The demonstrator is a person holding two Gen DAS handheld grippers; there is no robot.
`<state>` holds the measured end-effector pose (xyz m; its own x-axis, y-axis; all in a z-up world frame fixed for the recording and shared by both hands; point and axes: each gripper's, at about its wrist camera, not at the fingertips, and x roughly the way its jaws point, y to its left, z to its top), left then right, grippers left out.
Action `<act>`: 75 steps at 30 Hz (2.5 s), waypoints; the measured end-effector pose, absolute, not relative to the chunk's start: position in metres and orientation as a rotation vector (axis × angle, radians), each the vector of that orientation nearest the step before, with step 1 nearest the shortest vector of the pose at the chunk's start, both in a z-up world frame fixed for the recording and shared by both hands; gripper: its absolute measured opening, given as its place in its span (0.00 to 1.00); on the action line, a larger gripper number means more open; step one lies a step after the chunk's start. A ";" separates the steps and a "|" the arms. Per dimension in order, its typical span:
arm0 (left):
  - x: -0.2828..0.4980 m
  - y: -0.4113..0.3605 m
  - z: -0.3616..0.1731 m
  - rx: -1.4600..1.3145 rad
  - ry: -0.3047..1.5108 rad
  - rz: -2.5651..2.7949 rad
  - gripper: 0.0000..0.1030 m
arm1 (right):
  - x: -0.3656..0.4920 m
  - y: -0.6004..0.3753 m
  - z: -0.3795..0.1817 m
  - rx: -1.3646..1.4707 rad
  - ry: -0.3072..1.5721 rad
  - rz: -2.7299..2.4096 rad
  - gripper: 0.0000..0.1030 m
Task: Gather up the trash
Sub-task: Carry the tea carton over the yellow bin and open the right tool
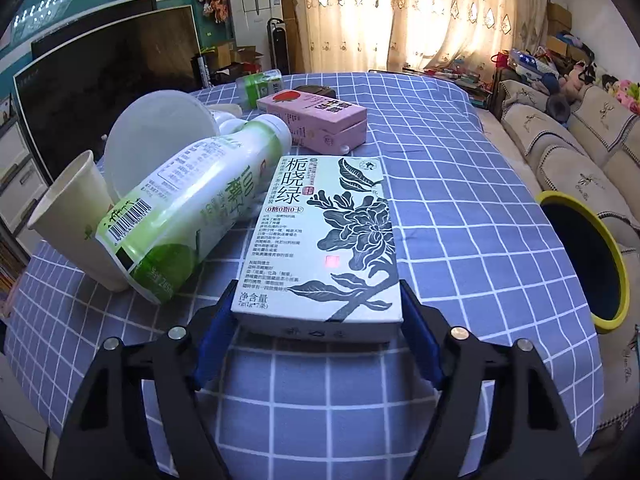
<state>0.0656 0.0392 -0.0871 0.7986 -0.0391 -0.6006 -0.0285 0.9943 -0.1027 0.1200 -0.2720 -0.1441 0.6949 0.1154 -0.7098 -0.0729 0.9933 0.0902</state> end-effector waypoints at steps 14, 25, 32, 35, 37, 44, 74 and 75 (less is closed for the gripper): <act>0.067 0.032 -0.092 -0.092 0.656 -0.016 0.95 | 0.118 -0.283 -0.134 0.048 0.794 0.156 0.68; 0.073 0.019 -0.099 -0.079 0.684 -0.046 0.95 | 0.091 -0.320 -0.087 0.152 0.733 0.208 0.67; 0.074 0.011 -0.100 -0.067 0.682 -0.058 0.95 | 0.084 -0.331 -0.075 0.171 0.725 0.248 0.67; 0.075 0.009 -0.101 -0.070 0.681 -0.061 0.95 | 0.083 -0.337 -0.069 0.183 0.714 0.255 0.67; 0.076 0.008 -0.102 -0.067 0.683 -0.063 0.95 | 0.083 -0.343 -0.065 0.197 0.711 0.263 0.67; 0.078 0.004 -0.104 -0.057 0.683 -0.077 0.95 | 0.079 -0.379 -0.037 0.202 0.639 0.198 0.67; 0.142 -0.023 -0.137 -0.066 0.758 -0.077 0.95 | 0.178 -0.563 -0.205 0.209 1.048 -0.380 0.70; 0.147 -0.023 -0.138 -0.071 0.759 -0.079 0.95 | 0.177 -0.565 -0.204 0.208 1.042 -0.382 0.70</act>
<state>0.1465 -0.0228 -0.1378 0.7229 -0.0975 -0.6840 0.0460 0.9946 -0.0931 0.1773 -0.5649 -0.2039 0.4467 -0.2088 -0.8700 0.4032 0.9150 -0.0126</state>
